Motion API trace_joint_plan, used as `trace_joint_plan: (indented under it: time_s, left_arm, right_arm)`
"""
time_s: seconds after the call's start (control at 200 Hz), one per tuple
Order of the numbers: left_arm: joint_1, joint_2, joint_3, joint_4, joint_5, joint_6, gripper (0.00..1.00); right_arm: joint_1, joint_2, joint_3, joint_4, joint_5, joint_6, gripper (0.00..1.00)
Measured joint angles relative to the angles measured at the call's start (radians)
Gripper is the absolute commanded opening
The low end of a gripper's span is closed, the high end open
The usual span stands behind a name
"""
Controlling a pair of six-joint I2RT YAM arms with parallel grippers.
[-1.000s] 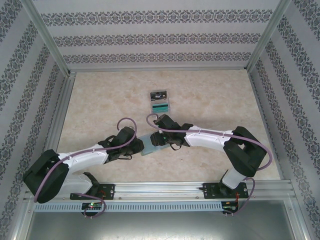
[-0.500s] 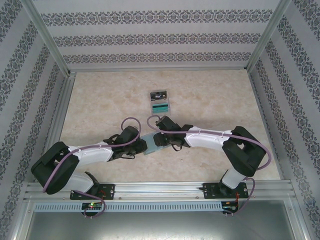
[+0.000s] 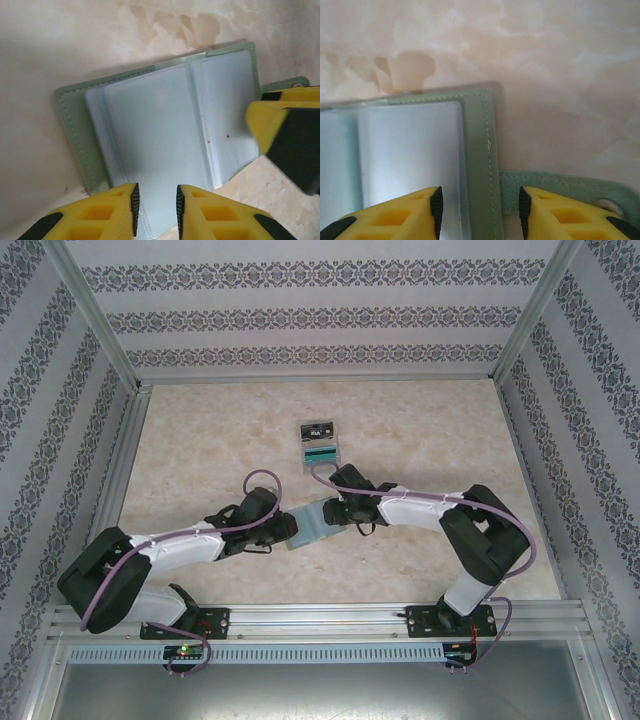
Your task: Take the credit cards out of the card holder
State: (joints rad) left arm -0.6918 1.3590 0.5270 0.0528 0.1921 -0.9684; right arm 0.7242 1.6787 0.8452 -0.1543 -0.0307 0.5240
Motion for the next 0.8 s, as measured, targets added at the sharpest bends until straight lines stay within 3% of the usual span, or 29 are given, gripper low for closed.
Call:
trace_joint_plan:
  time_s: [0.425,0.799]
  left_arm:
    - [0.0,0.077,0.03,0.003,0.014,0.0,0.32]
    - [-0.001,0.187,0.089,0.11,0.082,-0.003,0.34]
  right_arm:
    - [0.007,0.0,-0.01,0.043,-0.031,0.011,0.46]
    - [0.025,-0.002,-0.028,0.081,-0.03,0.04,0.46]
